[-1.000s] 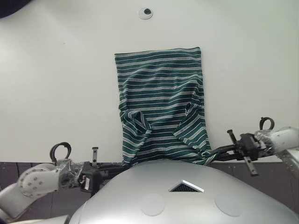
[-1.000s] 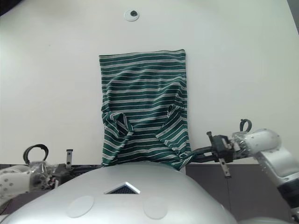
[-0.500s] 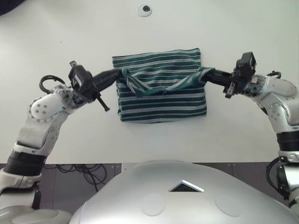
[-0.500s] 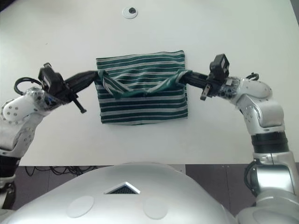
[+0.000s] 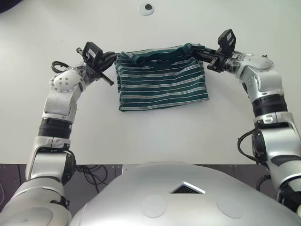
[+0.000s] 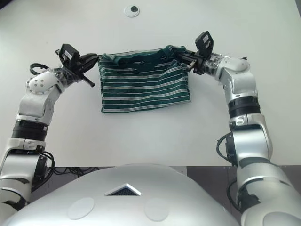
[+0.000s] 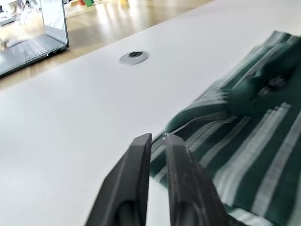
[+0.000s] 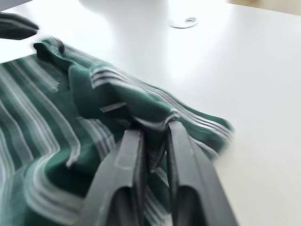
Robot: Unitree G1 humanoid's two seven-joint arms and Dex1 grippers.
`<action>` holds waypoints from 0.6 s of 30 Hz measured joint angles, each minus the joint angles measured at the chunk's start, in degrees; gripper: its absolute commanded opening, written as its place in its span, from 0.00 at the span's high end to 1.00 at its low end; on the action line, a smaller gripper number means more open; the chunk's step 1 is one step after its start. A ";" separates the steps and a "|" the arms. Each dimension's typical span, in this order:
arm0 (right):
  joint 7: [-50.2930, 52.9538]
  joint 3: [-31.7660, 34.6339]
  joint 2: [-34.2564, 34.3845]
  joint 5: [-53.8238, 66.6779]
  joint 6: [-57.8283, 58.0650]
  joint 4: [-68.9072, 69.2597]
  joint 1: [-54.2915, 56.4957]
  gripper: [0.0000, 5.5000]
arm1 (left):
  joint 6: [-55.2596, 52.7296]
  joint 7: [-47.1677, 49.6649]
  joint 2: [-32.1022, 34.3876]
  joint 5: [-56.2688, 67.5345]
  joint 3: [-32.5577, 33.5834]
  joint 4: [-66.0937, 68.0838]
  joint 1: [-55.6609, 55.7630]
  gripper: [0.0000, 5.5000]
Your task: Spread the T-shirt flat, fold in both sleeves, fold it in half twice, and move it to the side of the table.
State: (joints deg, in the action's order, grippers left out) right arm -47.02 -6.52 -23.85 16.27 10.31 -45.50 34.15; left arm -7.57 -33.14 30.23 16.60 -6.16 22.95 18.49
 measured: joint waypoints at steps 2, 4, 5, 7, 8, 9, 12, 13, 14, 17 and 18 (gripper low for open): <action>2.49 0.94 1.58 -1.08 -1.34 -5.36 2.94 0.83 | -2.23 0.21 -1.56 0.19 1.48 3.92 3.75 0.85; 4.97 2.03 2.88 -2.73 -3.03 -9.40 5.18 0.83 | -3.83 1.17 -2.18 -0.31 2.53 7.93 6.69 0.85; 5.90 2.17 3.09 -3.26 -3.97 -11.00 5.71 0.83 | -4.79 1.97 -2.69 -0.49 3.34 9.99 8.11 0.85; 6.93 3.22 3.06 -4.02 -5.80 -12.95 5.86 0.83 | -5.33 2.87 -2.97 -0.91 5.05 12.74 9.19 0.85; 7.13 3.77 2.98 -4.97 -7.49 -13.41 5.87 0.83 | -5.12 2.90 -3.02 -1.06 6.08 13.22 9.06 0.85; 6.45 3.88 2.87 -5.44 -9.95 -12.97 5.77 0.83 | -3.71 1.43 -2.94 -0.76 6.67 11.17 8.02 0.85; 2.03 3.02 2.43 -7.36 -18.11 -6.54 3.41 0.83 | 3.02 -5.90 -2.40 -0.26 5.44 -2.58 0.49 0.85; -0.16 1.73 1.85 -8.11 -20.92 -3.98 1.86 0.83 | 5.85 -7.73 -1.44 -1.45 3.97 -6.64 -2.49 0.85; -3.10 -0.67 0.03 -10.78 -25.52 -0.63 -0.74 0.83 | 9.68 -9.77 0.28 -4.45 1.46 -11.31 -6.60 0.85; -5.42 -3.35 -2.82 -14.73 -31.01 2.04 -3.79 0.83 | 14.73 -10.70 2.96 -11.77 -2.42 -12.50 -11.31 0.85; -6.76 -4.93 -4.36 -16.98 -34.00 3.82 -4.55 0.83 | 19.14 -10.71 4.19 -16.53 -4.64 -12.48 -12.04 0.85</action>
State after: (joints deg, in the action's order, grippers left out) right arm -53.78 -11.45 -28.21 -0.70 -23.68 -41.69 29.60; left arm 11.57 -43.85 34.42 0.07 -10.80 10.48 6.44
